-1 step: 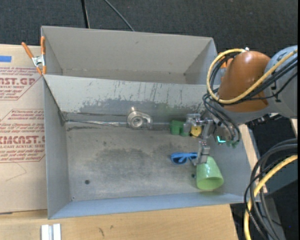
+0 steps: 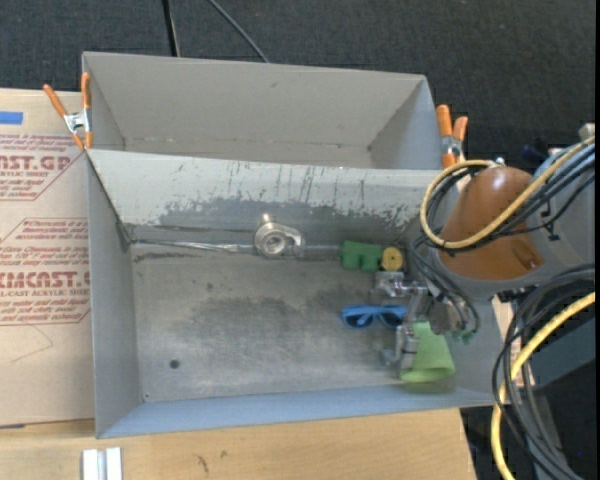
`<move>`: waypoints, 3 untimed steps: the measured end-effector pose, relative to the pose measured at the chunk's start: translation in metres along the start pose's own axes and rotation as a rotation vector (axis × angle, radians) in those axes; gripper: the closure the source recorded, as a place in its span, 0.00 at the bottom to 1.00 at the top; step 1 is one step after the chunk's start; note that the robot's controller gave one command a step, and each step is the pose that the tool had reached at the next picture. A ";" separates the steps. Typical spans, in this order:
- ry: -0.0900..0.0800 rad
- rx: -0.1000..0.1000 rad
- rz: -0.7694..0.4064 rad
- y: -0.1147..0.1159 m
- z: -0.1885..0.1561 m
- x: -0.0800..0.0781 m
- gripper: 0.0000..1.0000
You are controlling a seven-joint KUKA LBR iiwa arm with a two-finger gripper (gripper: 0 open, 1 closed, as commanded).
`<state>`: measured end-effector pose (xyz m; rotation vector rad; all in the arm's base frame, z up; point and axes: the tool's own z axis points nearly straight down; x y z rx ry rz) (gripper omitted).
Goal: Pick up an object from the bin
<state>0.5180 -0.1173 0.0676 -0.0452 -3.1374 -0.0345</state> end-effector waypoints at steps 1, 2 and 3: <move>-0.002 0.010 -0.012 -0.003 -0.002 0.000 1.00; 0.001 0.021 -0.654 0.020 -0.002 -0.029 1.00; -0.005 0.026 -0.686 0.028 -0.157 -0.010 1.00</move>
Offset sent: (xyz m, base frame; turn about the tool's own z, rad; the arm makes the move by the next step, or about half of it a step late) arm 0.0000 0.0000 0.0000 0.0000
